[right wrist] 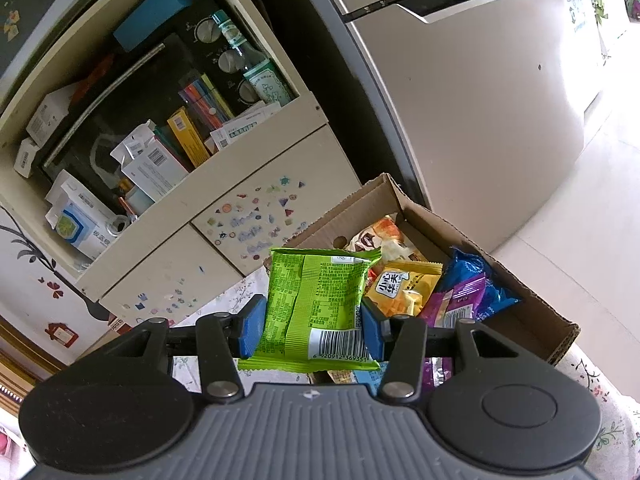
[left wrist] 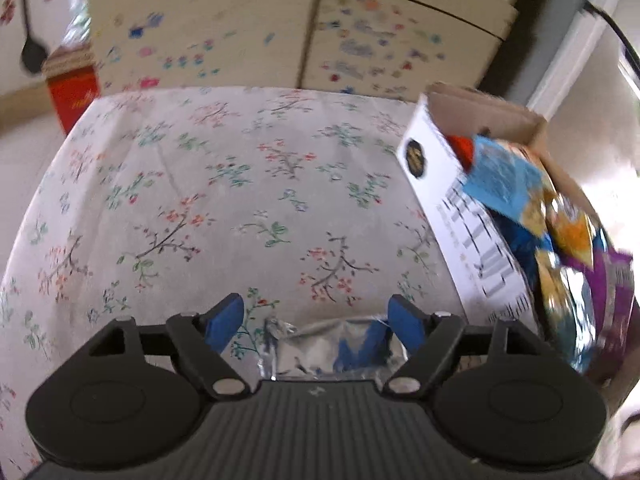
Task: Organize snacks
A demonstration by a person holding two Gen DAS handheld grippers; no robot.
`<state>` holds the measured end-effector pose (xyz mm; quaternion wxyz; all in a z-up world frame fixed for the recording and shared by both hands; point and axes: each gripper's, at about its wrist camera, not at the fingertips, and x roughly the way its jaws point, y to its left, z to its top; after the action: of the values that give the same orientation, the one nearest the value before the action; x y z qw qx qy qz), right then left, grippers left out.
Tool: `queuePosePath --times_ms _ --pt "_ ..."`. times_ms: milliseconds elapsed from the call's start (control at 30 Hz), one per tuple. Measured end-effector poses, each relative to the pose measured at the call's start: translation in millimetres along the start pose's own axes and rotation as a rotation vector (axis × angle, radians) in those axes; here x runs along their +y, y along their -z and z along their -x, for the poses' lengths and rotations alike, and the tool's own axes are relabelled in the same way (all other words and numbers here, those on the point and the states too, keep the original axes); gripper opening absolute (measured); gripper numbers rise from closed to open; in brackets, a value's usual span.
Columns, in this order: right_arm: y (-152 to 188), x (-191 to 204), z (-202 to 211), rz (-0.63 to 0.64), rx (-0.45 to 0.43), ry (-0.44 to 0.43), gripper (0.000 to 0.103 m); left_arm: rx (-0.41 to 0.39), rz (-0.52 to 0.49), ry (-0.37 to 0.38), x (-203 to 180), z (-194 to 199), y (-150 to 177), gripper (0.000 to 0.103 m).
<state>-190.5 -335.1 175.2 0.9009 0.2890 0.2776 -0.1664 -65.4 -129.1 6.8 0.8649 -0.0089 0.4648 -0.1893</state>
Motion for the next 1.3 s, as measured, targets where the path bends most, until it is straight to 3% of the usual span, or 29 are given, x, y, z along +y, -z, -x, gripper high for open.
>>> queuePosePath --times_ms 167,367,567,667,767,967,1100,1300 --pt "1.9 -3.8 0.5 -0.027 0.026 -0.02 0.056 -0.054 -0.271 -0.005 -20.9 14.4 13.7 0.081" --pt "2.0 -4.0 5.7 -0.036 0.021 -0.036 0.056 0.005 -0.709 0.066 -44.2 25.4 33.1 0.082" --pt "3.7 -0.4 -0.9 -0.029 0.033 -0.02 0.057 0.032 -0.899 0.09 -43.2 14.1 36.6 0.082" --pt "5.5 3.5 -7.3 -0.023 0.048 -0.015 0.057 0.04 -0.894 0.113 -38.1 1.4 31.1 0.085" --pt "7.7 5.4 -13.8 -0.025 0.069 -0.016 0.057 0.041 -0.838 0.186 -30.5 -5.4 24.7 0.085" --pt "9.8 5.9 -23.5 -0.052 0.107 -0.02 0.057 0.088 -0.742 0.294 -26.9 -9.4 20.8 0.061" --pt "9.9 3.8 -24.5 -0.071 0.115 -0.023 0.057 0.074 -0.711 0.284 -27.1 -7.7 24.6 0.06" --pt "7.8 -7.9 -24.2 -0.125 0.113 -0.013 0.056 0.049 -0.585 0.27 -26.0 -0.7 19.2 0.06"
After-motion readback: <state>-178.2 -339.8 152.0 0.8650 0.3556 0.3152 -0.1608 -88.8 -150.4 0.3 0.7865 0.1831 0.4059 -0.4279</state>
